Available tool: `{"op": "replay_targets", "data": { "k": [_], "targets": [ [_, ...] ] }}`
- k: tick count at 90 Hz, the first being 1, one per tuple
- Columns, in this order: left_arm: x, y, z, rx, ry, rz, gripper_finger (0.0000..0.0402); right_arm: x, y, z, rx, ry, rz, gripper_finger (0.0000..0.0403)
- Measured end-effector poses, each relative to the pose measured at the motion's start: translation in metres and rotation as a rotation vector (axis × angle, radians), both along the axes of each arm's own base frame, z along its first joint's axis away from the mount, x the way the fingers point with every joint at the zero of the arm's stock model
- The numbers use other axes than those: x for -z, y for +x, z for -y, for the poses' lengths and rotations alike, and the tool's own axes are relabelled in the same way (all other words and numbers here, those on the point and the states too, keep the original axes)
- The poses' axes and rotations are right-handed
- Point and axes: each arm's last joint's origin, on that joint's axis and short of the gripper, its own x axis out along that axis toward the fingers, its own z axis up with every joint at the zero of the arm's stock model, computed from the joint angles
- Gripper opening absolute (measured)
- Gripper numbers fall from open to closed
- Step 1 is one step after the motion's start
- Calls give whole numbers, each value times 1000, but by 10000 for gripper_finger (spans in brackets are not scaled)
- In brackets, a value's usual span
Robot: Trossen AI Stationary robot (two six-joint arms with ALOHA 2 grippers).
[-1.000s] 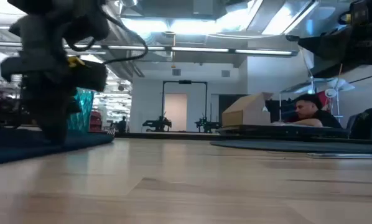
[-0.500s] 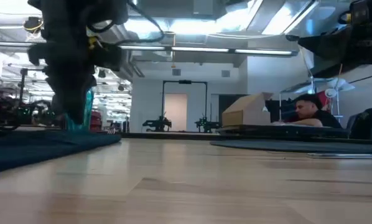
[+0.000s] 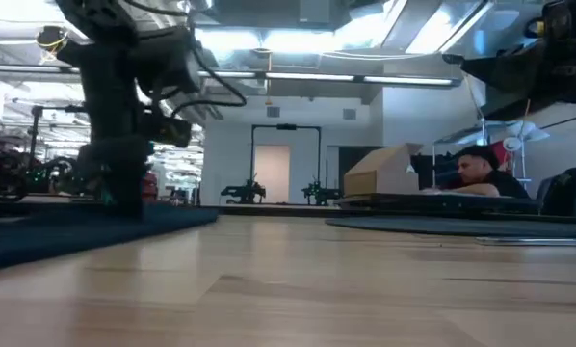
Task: Set table place
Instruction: Fold the black table napkin
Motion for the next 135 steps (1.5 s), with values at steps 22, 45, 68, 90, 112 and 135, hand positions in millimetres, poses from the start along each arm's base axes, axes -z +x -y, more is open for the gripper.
{"op": "replay_targets", "data": {
  "k": [22,45,68,90,112,135],
  "targets": [
    [12,18,0,5,-3,91,0,1,0,0,1,1,-7,0],
    [-28,31,2,54,1,138,0,1,0,0,1,3,-6,0],
    [-58,9,43,134,-178,30,0,1,0,0,0,3,-7,0],
    [-40,-2,94,173,-310,-26,0,1,0,0,0,3,-14,0],
    [-9,7,102,173,-320,15,0,1,0,0,1,-15,-7,0],
    [8,37,98,213,-337,150,0,1,0,0,0,-3,-7,0]
  ]
}}
